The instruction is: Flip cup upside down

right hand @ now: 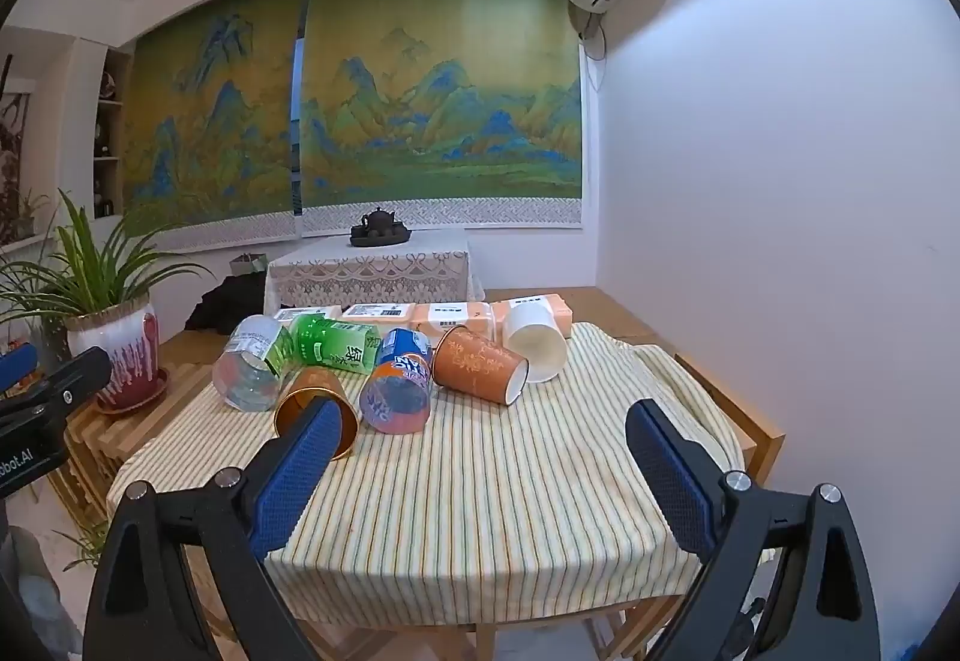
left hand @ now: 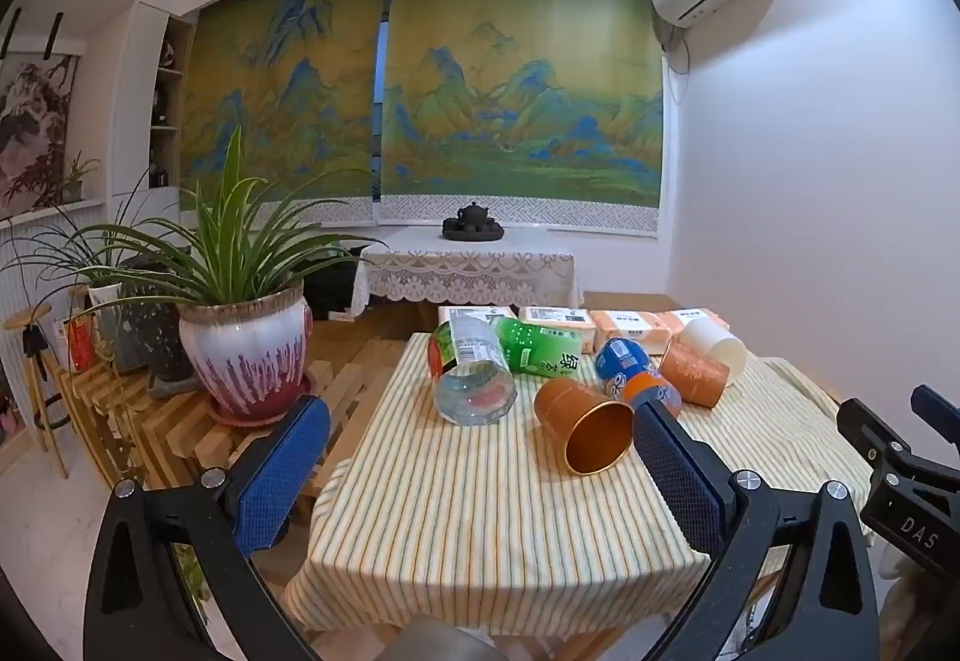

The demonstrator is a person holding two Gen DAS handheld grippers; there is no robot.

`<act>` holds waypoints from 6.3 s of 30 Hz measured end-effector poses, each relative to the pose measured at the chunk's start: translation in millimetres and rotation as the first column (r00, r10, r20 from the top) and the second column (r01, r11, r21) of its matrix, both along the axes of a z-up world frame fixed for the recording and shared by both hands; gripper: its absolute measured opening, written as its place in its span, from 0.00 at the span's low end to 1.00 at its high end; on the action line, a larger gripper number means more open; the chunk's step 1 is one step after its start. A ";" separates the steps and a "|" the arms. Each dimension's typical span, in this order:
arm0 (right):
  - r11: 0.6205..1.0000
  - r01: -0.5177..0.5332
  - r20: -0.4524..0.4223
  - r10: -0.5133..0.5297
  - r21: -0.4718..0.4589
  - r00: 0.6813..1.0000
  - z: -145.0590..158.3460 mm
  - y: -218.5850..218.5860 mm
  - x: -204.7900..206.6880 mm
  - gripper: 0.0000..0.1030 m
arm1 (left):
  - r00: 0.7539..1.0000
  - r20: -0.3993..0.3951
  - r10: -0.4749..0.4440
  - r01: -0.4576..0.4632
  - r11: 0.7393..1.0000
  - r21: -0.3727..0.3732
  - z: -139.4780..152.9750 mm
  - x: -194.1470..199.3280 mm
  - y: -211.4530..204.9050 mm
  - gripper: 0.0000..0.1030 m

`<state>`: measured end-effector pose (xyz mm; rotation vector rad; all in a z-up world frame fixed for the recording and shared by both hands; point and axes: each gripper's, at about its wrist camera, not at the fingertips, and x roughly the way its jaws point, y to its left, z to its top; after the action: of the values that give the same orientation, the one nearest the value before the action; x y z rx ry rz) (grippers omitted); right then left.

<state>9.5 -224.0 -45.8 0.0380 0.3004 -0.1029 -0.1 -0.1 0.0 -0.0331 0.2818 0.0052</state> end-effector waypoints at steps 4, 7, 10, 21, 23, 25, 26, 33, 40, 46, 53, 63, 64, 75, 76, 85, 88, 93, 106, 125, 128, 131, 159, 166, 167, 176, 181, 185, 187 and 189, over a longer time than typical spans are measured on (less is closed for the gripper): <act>1.000 -0.001 0.008 0.001 0.001 1.000 -0.3 -0.8 -1.4 0.91 | 1.000 -0.001 0.000 0.000 1.000 -0.006 0.3 -0.9 2.3 0.99; 1.000 -0.003 -0.003 0.003 0.011 1.000 -0.8 -2.1 -0.8 0.91 | 1.000 -0.002 0.004 -0.004 1.000 -0.002 3.6 -2.8 4.6 0.99; 1.000 0.007 0.000 -0.007 0.011 1.000 1.1 -3.3 -3.4 0.91 | 1.000 -0.006 0.010 -0.010 1.000 -0.012 4.5 -5.1 9.1 0.99; 1.000 0.008 0.012 -0.008 0.020 1.000 3.7 -2.5 -5.9 0.91 | 1.000 0.001 0.019 -0.019 0.999 -0.028 1.1 -9.4 12.6 0.99; 1.000 0.017 0.024 -0.017 0.012 1.000 6.3 0.7 -10.3 0.91 | 1.000 0.004 0.024 -0.024 1.000 -0.013 1.0 -10.2 10.4 0.99; 1.000 0.015 0.028 -0.015 0.011 0.999 7.8 1.3 -10.8 0.91 | 1.000 0.002 0.027 -0.027 1.000 -0.004 0.1 -9.9 8.5 0.99; 1.000 0.014 0.029 -0.014 0.015 0.999 8.5 1.5 -10.6 0.91 | 1.000 0.000 0.028 -0.028 1.000 -0.005 -0.2 -9.5 8.9 0.99; 1.000 -0.002 0.030 0.002 0.008 1.000 10.1 5.2 -12.9 0.91 | 0.999 0.009 0.040 -0.040 0.999 -0.012 3.1 -9.6 13.6 0.99; 1.000 -0.012 0.033 0.011 0.004 0.999 8.8 9.7 -11.0 0.91 | 0.999 0.010 0.049 -0.049 0.999 -0.015 -0.1 -8.2 15.6 0.99; 1.000 -0.008 0.018 0.008 0.006 1.000 3.4 10.7 -5.0 0.91 | 0.999 -0.011 0.041 -0.041 0.999 -0.009 -6.3 -0.9 14.2 0.99; 1.000 -0.005 0.016 0.005 -0.002 1.000 1.9 8.1 -2.8 0.91 | 1.000 -0.019 0.022 -0.022 1.000 -0.001 -10.9 6.4 5.8 0.99; 1.000 0.011 0.015 -0.011 0.008 1.000 -0.7 1.3 -1.6 0.91 | 1.000 -0.026 0.010 -0.009 1.000 0.018 -13.6 7.5 -1.3 0.99; 1.000 0.010 0.014 -0.010 0.007 1.000 -0.6 1.2 -1.4 0.91 | 1.000 -0.025 0.010 -0.009 1.000 0.019 -13.6 7.1 -1.9 0.99; 1.000 0.009 0.015 -0.009 0.000 1.000 -1.5 1.5 -1.6 0.91 | 1.000 -0.026 0.010 -0.010 1.000 0.017 -13.5 4.8 -2.1 0.99; 1.000 0.009 0.015 -0.009 0.000 1.000 -1.7 1.4 -1.5 0.91 | 1.000 -0.028 0.010 -0.009 1.000 0.016 -13.4 5.4 -1.5 0.99; 1.000 -0.002 -0.007 0.002 -0.008 1.000 -4.1 3.5 7.9 0.91 | 0.999 -0.050 0.012 -0.011 1.000 0.006 -15.6 17.8 2.8 0.99; 1.000 -0.010 -0.009 0.010 -0.015 1.000 -3.0 4.0 14.5 0.91 | 0.998 -0.059 0.015 -0.014 1.000 0.004 -14.8 25.1 5.2 0.99; 0.999 -0.045 -0.019 0.044 -0.015 0.999 0.0 3.8 31.3 0.91 | 0.997 -0.072 0.016 -0.015 1.000 0.014 -11.4 38.2 6.8 0.99; 0.982 -0.188 -0.062 0.186 -0.028 0.981 12.9 11.4 94.6 0.91 | 0.995 -0.093 0.022 -0.018 0.999 0.040 -4.1 70.1 10.9 0.99; 0.738 -0.664 -0.477 0.545 -0.117 0.690 12.4 95.8 292.1 0.90 | 0.978 -0.186 0.099 -0.098 0.995 0.015 -20.2 82.8 68.2 0.99; 0.707 -0.696 -0.552 0.533 -0.127 0.642 4.9 111.9 321.5 0.83 | 0.974 -0.189 0.128 -0.128 0.992 0.011 -21.0 83.3 81.4 0.99; 0.683 -0.717 -0.589 0.524 -0.141 0.615 2.1 121.3 344.2 0.82 | 0.969 -0.190 0.155 -0.158 0.987 -0.003 -21.5 85.3 96.3 0.99; 0.508 -0.816 -0.771 0.390 -0.276 0.504 -57.3 172.4 392.6 0.57 | 0.944 -0.257 0.207 -0.224 0.974 -0.038 -39.5 107.8 132.6 0.99; 0.507 -0.808 -0.749 0.399 -0.301 0.529 -48.3 169.4 384.2 0.52 | 0.948 -0.248 0.201 -0.215 0.976 -0.032 -36.2 104.6 126.9 0.99; 0.509 -0.806 -0.746 0.400 -0.303 0.533 -46.8 168.9 384.0 0.52 | 0.949 -0.246 0.199 -0.213 0.977 -0.030 -35.7 103.8 125.6 0.99; 0.505 -0.804 -0.752 0.385 -0.314 0.536 -47.2 168.0 379.6 0.49 | 0.950 -0.240 0.199 -0.210 0.977 -0.024 -32.9 101.2 119.7 0.99; 0.532 -0.782 -0.722 0.395 -0.325 0.568 -28.6 161.6 378.8 0.35 | 0.953 -0.233 0.193 -0.205 0.978 -0.028 -31.6 100.9 118.0 0.99; 0.530 -0.797 -0.742 0.401 -0.291 0.537 -30.4 162.0 380.2 0.35 | 0.957 -0.225 0.185 -0.195 0.981 -0.022 -29.8 99.1 113.6 0.99; 0.520 -0.803 -0.758 0.387 -0.291 0.525 -37.7 162.9 381.3 0.36 | 0.958 -0.220 0.185 -0.195 0.981 -0.023 -28.6 97.1 113.1 0.99; 0.523 -0.800 -0.758 0.383 -0.292 0.527 -39.6 163.7 381.2 0.36 | 0.958 -0.217 0.188 -0.198 0.980 -0.026 -27.5 96.1 113.6 0.99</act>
<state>390.7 -60.3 -85.4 -0.8131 0.9278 0.5706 96.1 113.5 -27.5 -0.1080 0.4929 0.1978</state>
